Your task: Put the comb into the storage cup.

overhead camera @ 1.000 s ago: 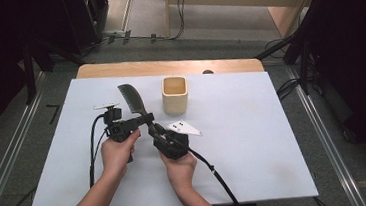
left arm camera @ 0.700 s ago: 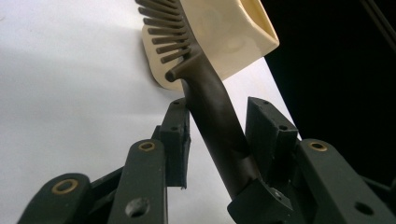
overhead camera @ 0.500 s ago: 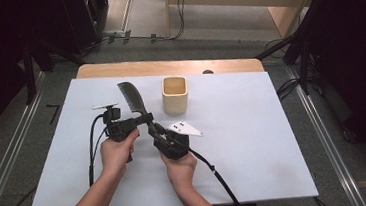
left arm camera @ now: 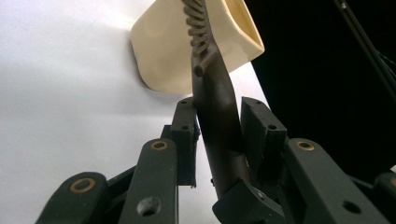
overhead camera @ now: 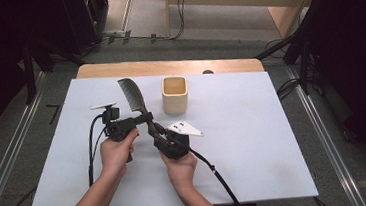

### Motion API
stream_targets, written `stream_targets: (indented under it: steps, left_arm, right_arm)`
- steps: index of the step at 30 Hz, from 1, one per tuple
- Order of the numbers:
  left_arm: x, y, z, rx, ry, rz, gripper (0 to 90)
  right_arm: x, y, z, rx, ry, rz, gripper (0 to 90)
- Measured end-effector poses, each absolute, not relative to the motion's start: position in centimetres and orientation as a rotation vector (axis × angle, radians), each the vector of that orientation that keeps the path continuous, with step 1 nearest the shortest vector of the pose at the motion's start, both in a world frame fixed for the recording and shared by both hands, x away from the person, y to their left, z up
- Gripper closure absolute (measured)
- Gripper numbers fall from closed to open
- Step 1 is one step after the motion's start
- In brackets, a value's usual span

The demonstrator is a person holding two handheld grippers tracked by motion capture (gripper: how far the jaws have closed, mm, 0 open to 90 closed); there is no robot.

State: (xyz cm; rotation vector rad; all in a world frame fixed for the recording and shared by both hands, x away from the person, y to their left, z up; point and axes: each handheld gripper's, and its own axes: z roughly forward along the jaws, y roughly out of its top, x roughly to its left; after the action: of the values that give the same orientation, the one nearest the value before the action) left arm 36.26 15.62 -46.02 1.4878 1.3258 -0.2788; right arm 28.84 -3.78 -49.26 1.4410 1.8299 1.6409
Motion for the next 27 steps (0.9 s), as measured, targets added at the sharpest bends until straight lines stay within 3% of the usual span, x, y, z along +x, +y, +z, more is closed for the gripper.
stream_targets:
  steps: [16,20,27]
  left_arm:
    - [36.2,16.1,-46.1,1.408,1.329,-0.352,73.7]
    - [36.3,16.2,-46.1,1.412,1.33,-0.351,73.8]
    - [36.3,16.6,-45.9,1.441,1.329,-0.294,73.7]
  right_arm:
    - [29.1,-3.6,-48.6,1.406,1.89,1.595,68.4]
    - [29.3,-3.5,-48.2,1.391,1.943,1.583,53.7]
    - [29.6,-3.7,-47.8,1.389,2.086,1.544,40.1]
